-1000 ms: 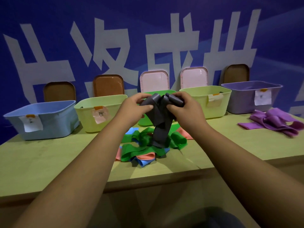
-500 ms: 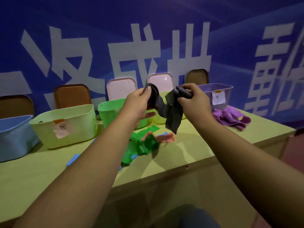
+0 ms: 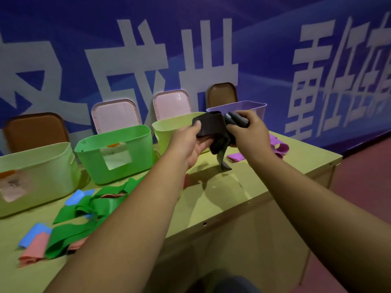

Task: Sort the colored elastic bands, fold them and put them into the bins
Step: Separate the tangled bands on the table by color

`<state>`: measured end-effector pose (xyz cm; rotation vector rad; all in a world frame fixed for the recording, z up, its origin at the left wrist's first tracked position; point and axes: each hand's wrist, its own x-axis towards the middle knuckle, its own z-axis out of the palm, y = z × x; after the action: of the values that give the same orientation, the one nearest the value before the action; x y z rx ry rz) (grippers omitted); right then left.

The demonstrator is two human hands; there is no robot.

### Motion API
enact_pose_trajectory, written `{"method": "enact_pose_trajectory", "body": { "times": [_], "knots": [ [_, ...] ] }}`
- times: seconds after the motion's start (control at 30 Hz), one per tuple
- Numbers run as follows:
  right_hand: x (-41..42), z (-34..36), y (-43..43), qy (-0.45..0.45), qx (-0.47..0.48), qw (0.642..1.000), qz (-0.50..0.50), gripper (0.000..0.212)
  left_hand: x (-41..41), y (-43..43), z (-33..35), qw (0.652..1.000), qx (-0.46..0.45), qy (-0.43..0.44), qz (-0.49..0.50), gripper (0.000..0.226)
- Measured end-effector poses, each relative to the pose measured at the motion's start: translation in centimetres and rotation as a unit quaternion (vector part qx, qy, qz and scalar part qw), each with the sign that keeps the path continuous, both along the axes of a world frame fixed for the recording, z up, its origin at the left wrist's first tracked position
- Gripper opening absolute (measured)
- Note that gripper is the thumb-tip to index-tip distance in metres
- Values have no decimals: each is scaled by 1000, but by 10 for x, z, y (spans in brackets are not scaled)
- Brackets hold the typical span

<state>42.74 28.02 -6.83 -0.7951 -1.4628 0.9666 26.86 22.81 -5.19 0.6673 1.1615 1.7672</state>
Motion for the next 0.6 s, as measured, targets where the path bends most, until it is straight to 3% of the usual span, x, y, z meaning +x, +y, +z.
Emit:
{"method": "enact_pose_trajectory", "body": {
  "times": [0.1, 0.2, 0.3, 0.43, 0.6],
  "knots": [
    [-7, -15, 14, -6, -35, 999, 5, 38, 1, 22, -28, 998, -30, 4, 46, 20],
    [-20, -36, 27, -41, -60, 997, 11, 41, -4, 34, -56, 979, -79, 155, 110, 21],
    [-32, -60, 37, -81, -48, 995, 15, 37, -12, 32, -68, 921, -132, 339, 142, 21],
    [-41, -77, 45, -145, -27, 989, -11, 34, -26, 41, -78, 844, -109, 495, 175, 15],
    [-46, -82, 51, -161, 3, 987, -25, 32, -34, 44, -85, 784, -65, 590, 182, 24]
  ]
}}
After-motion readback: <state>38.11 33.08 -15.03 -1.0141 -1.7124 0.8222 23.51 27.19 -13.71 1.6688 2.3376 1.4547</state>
